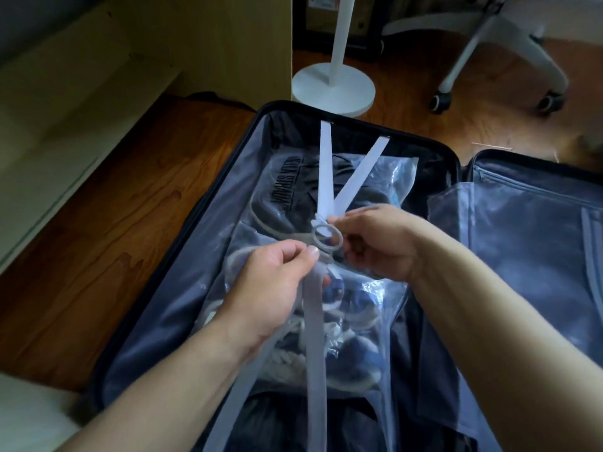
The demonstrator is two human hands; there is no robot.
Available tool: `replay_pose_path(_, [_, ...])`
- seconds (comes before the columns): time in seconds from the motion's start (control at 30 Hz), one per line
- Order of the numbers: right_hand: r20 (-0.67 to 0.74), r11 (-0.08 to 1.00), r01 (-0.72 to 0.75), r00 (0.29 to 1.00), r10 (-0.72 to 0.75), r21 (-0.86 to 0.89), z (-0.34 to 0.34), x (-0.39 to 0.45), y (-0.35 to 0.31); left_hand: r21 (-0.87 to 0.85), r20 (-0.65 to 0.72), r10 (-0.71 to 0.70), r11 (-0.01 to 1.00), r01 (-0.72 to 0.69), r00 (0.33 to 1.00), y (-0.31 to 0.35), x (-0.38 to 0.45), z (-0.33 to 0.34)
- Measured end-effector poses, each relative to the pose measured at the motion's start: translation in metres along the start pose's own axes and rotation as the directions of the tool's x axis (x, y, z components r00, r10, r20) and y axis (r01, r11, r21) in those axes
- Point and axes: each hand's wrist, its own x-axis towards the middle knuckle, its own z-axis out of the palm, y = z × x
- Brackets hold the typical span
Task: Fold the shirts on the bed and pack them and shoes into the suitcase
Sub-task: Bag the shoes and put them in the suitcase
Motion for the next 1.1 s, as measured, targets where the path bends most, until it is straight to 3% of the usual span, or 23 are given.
replay_pose_path(0.1, [0.021, 0.996, -0.056, 0.998, 0.058, -0.068, 0.004, -0.002, -0.006, 0.029, -0.063, 0.016, 0.999, -0.014, 0.998, 0.005, 0.004, 0.003])
replay_pose_path(0.2, [0.092, 0.998, -0.055, 0.994, 0.057, -0.029, -0.005, -0.002, -0.004, -0.016, -0.149, -0.012, 1.0, 0.01, 0.989, 0.006, 0.006, 0.005])
replay_pose_path(0.33, [0.122, 1.0, -0.019, 0.992, 0.02, -0.004, -0.009, -0.003, 0.0, 0.025, -0.17, 0.015, 1.0, -0.011, 0.985, 0.006, 0.007, 0.007])
replay_pose_path(0.53, [0.178, 0.99, -0.091, 0.981, 0.071, 0.105, -0.017, -0.01, -0.003, 0.075, -0.209, 0.058, 0.996, -0.043, 0.976, 0.005, 0.008, 0.013])
replay_pose_path(0.7, [0.156, 0.987, -0.132, 0.981, 0.117, 0.088, -0.016, -0.01, -0.01, 0.322, -0.212, 0.195, 0.939, -0.12, 0.958, 0.007, 0.005, 0.013])
replay_pose_path(0.8, [0.072, 1.0, -0.021, 0.997, 0.022, -0.018, -0.013, -0.011, -0.015, 0.27, -0.226, 0.16, 0.958, -0.096, 0.961, 0.001, 0.002, 0.012])
replay_pose_path(0.97, [-0.106, 0.983, 0.15, 0.981, -0.161, -0.104, 0.002, -0.005, -0.005, -0.054, -0.14, -0.065, 0.997, 0.058, 0.988, -0.006, -0.001, 0.014])
replay_pose_path(1.1, [0.037, 0.999, 0.036, 0.999, -0.036, -0.002, 0.016, 0.001, 0.016, 0.038, -0.197, -0.062, 0.997, 0.071, 0.978, -0.009, 0.011, 0.012])
